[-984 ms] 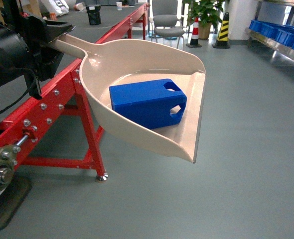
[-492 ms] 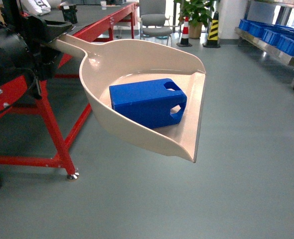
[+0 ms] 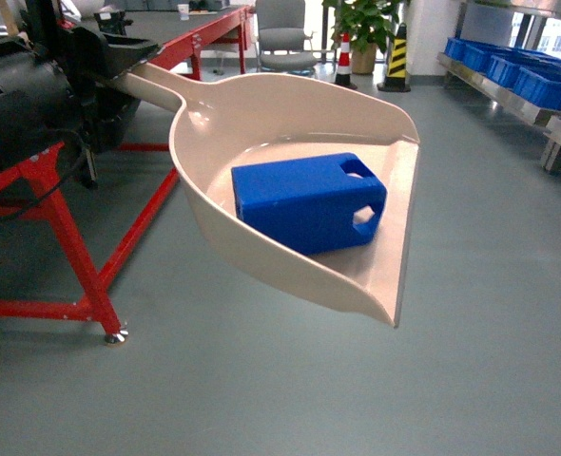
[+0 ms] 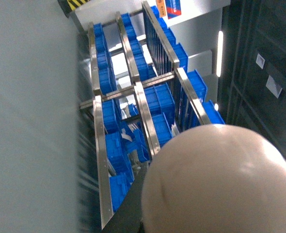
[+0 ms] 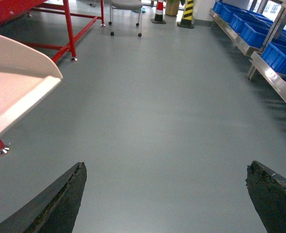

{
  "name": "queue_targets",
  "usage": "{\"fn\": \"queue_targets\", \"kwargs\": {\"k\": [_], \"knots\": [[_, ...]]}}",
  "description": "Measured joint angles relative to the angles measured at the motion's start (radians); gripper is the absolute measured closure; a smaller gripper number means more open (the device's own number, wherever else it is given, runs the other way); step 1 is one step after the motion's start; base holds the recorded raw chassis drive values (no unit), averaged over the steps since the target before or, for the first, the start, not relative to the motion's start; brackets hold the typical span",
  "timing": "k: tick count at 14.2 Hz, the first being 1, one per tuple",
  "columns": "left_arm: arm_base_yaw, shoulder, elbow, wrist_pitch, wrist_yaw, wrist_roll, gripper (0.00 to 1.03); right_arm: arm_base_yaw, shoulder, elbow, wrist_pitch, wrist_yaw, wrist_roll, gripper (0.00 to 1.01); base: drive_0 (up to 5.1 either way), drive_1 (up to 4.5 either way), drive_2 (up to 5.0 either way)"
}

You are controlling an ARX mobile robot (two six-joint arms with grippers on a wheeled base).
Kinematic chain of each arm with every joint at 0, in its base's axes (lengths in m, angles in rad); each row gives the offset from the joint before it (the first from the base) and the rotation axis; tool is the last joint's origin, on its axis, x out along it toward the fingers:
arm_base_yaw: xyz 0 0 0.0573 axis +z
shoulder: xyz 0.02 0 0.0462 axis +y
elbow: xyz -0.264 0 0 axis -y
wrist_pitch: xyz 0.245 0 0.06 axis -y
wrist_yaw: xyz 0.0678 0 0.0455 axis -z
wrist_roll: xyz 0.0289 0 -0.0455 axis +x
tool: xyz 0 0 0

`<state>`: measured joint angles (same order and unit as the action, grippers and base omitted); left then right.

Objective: Place part in tray to right shelf

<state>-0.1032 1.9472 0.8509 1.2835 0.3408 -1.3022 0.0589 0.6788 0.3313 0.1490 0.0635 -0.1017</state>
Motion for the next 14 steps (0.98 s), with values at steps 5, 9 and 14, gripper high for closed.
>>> {"fn": "queue_targets", "kwargs": {"k": [5,9,14], "knots": [[0.023,-0.005,0.000,0.000,-0.018,0.001,0.89,0.001,-0.006,0.000,0.001,-0.004,0.000,0.03,0.0,0.00,0.0],[0.018,-0.004,0.000,-0.004,-0.012,0.001,0.89,0.001,0.000,0.000,0.001,-0.004,0.000,0.03,-0.1,4.25,-4.4],[0.019,-0.004,0.000,-0.005,-0.011,0.001,0.89,0.000,0.004,0.000,0.003,-0.004,0.000,0.03,-0.1,4.25,-4.4]]}}
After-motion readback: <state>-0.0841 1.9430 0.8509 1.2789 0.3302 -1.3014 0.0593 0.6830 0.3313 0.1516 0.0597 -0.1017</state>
